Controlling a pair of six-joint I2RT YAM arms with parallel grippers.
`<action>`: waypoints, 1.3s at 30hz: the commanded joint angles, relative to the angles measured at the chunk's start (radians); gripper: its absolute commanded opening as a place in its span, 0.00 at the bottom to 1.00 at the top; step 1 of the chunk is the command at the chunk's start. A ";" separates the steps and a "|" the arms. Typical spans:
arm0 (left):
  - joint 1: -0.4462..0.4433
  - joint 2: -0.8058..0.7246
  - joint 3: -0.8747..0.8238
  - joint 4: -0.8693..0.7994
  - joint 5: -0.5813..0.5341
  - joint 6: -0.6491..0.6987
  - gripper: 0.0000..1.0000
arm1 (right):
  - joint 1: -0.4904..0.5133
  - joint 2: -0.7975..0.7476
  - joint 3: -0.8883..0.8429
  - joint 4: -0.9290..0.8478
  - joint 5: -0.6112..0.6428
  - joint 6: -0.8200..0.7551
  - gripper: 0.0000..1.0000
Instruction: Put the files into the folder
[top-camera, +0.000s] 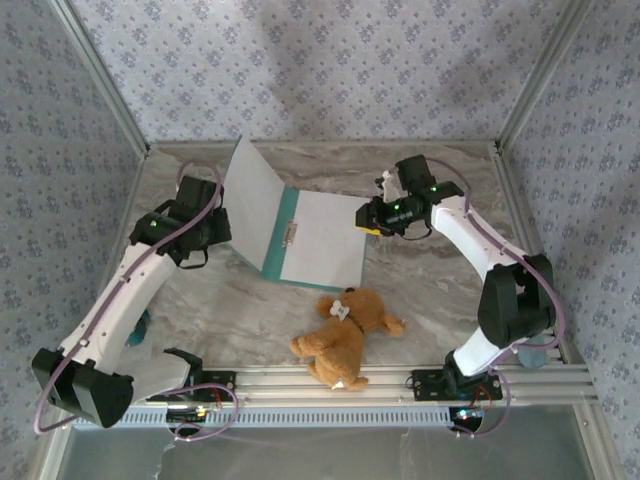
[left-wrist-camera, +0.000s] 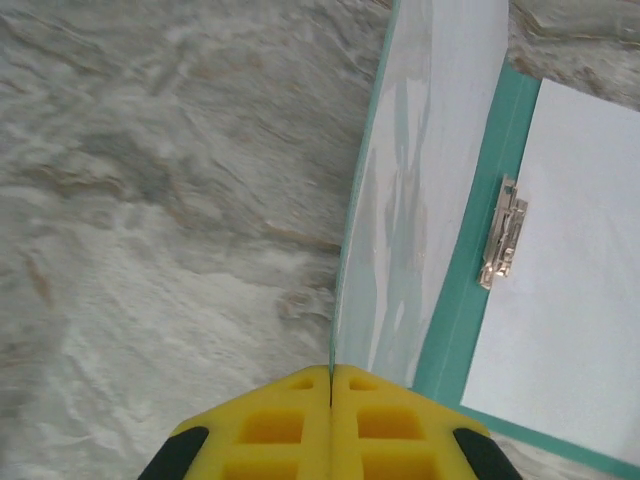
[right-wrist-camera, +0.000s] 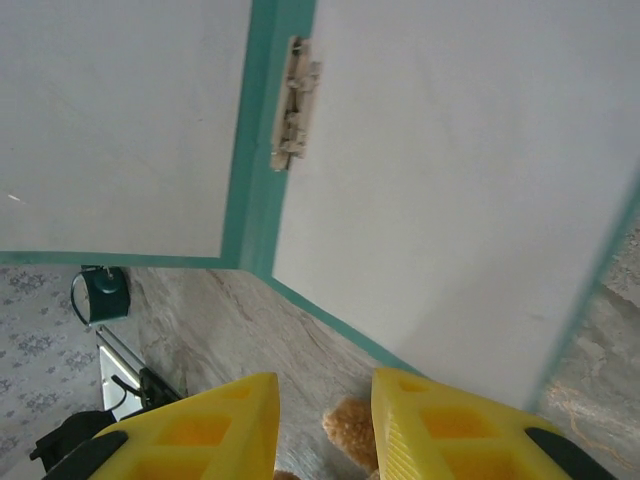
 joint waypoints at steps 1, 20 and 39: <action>-0.028 -0.019 0.061 -0.094 -0.171 0.033 0.00 | -0.009 -0.031 0.018 -0.031 -0.020 0.001 0.32; -0.379 0.029 0.059 -0.002 -0.243 0.061 0.00 | -0.024 -0.031 0.004 -0.032 -0.018 0.002 0.32; -0.515 0.246 0.009 0.269 -0.021 0.024 0.00 | -0.064 -0.068 -0.029 -0.040 -0.008 0.008 0.32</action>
